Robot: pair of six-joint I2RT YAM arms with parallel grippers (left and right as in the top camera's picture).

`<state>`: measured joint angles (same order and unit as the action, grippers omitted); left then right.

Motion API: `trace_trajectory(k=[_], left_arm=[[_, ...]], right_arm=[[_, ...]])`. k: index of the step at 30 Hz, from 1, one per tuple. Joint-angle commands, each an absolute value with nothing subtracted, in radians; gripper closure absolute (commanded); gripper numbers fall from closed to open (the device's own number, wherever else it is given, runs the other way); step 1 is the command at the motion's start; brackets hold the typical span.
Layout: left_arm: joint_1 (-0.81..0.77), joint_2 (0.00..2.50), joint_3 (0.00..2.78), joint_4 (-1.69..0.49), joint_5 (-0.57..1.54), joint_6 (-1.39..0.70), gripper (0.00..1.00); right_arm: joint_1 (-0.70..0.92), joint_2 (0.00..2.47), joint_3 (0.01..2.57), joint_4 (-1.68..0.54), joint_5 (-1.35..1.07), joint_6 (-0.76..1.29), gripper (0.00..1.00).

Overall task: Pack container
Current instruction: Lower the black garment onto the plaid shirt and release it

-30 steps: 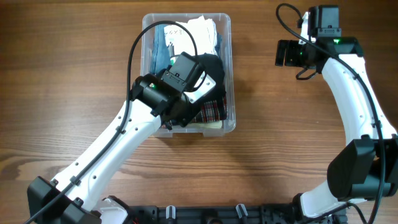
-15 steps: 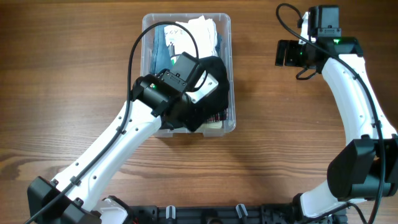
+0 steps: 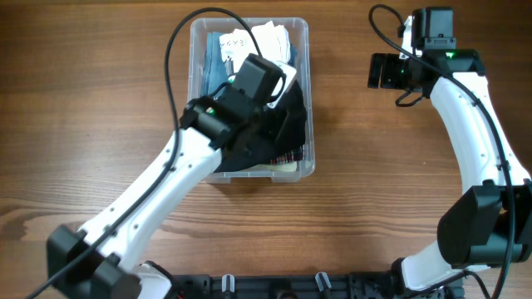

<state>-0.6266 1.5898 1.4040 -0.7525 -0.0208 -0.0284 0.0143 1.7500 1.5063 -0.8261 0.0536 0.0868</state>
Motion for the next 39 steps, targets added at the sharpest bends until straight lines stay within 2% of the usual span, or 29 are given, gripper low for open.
trace_trajectory(k=[1, 6, 10, 21, 26, 31, 39], left_arm=[[-0.63, 1.71, 1.417, -0.731, -0.05, -0.143, 0.96], [-0.63, 1.883, 1.417, -0.687, -0.073, -0.16, 0.93], [-0.63, 1.953, 1.418, -0.664, -0.072, -0.196, 0.96], [-0.596, 1.639, 1.493, -0.656, -0.162, -0.22, 0.94], [-0.545, 1.532, 1.493, -0.756, -0.218, -0.313, 0.93], [-0.496, 1.572, 1.477, -0.867, -0.214, -0.361, 0.94], [-0.481, 1.743, 1.405, -0.875, -0.215, -0.379, 0.91]], right_arm=[[0.014, 1.727, 1.525, -0.823, 0.064, 0.105, 0.0], [0.014, 1.727, 1.525, -0.823, 0.064, 0.105, 0.0], [0.014, 1.727, 1.525, -0.823, 0.064, 0.105, 0.0], [0.014, 1.727, 1.525, -0.823, 0.064, 0.105, 0.0], [0.014, 1.727, 1.525, -0.823, 0.064, 0.105, 0.0], [0.014, 1.727, 1.525, -0.823, 0.064, 0.105, 0.0], [0.014, 1.727, 1.525, -0.823, 0.064, 0.105, 0.0]])
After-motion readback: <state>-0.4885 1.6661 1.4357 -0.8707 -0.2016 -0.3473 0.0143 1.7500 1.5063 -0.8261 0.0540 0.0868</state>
